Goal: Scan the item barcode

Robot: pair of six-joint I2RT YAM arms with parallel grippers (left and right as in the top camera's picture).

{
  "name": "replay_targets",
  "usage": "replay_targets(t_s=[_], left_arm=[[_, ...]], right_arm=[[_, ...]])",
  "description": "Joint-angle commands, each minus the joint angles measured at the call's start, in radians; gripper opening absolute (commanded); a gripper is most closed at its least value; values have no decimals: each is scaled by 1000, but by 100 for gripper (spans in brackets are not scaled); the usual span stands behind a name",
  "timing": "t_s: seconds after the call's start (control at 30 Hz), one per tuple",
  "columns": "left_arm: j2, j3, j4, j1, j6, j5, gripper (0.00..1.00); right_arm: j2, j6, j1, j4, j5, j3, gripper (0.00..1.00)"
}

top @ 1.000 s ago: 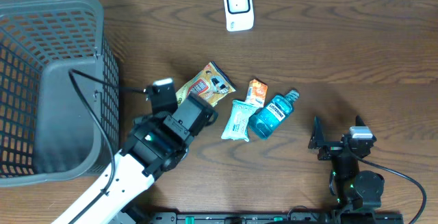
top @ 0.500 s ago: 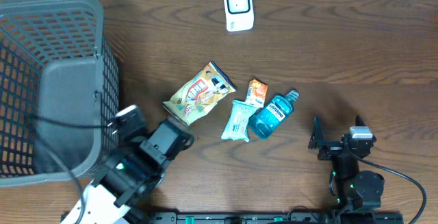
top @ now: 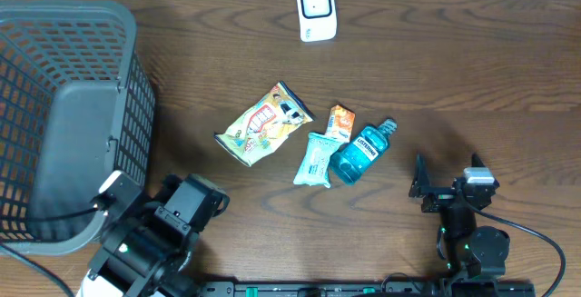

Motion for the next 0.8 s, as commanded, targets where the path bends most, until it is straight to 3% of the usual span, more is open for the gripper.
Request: replay_targets(t_s=[0.0, 0.17, 0.3, 0.37, 0.47, 0.63, 0.77], left_arm=[[-13, 0, -21, 5, -47, -80, 98], [-12, 0, -31, 5, -59, -85, 98], [-13, 0, -11, 4, -23, -87, 98], [-13, 0, 45, 4, 51, -96, 98], [-13, 0, 233, 4, 271, -93, 98], [-10, 0, 713, 4, 839, 40, 98], [-5, 1, 979, 4, 1135, 147, 98]], right_arm=[[-5, -11, -2, -4, 5, -1, 99], [-5, -11, -2, -4, 5, -1, 99], [-5, -11, -2, -4, 5, -1, 99], [-5, -11, -2, -4, 5, -1, 99], [-5, -11, -2, -4, 5, -1, 99], [-5, -11, -2, -4, 5, -1, 99], [-5, -11, -2, -4, 5, -1, 99]])
